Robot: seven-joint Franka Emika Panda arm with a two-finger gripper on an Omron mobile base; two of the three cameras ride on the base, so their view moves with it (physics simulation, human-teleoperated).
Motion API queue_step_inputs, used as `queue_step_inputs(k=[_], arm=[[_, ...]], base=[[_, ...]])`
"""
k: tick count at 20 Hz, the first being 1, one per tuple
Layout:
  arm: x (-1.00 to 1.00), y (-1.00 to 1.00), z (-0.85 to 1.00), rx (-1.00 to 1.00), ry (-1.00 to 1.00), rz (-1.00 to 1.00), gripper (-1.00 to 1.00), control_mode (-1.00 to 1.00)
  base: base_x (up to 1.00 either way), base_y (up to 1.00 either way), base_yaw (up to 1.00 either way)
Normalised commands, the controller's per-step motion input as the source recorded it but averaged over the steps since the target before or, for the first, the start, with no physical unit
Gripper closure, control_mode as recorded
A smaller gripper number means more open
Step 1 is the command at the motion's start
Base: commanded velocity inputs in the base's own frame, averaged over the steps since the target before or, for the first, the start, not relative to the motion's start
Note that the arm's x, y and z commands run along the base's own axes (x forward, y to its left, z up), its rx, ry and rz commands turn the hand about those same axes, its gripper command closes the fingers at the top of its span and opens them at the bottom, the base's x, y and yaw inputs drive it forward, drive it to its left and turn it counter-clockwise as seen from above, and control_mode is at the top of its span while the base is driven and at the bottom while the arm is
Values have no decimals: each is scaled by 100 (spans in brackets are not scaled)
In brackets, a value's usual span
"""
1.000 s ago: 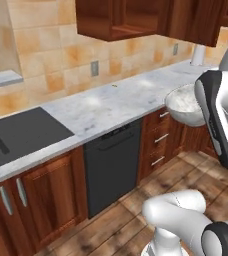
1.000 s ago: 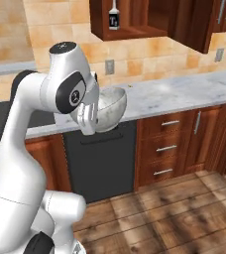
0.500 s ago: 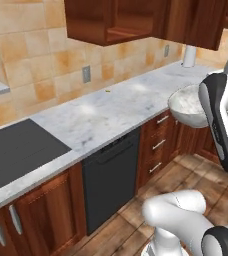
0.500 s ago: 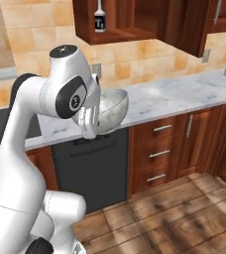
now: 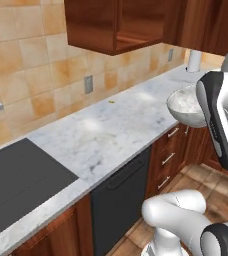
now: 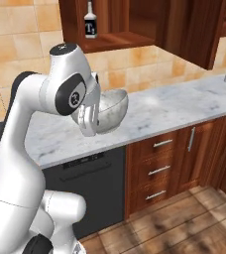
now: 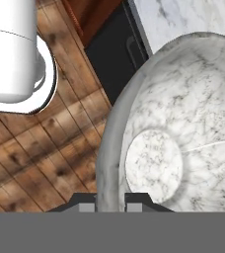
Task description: Pick the mug and place it in the sink. Pick the bowl and place it in the open cabinet and then close the cabinet.
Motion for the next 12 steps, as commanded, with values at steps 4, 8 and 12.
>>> queue_step_inputs(k=[4,8,12], arm=[[0,0,0,0,0,0,100,100],[0,0,0,0,0,0,100,100],[0,0,0,0,0,0,100,100]], base=[[44,-11,-6],[59,-11,-8],[66,-2,-9]])
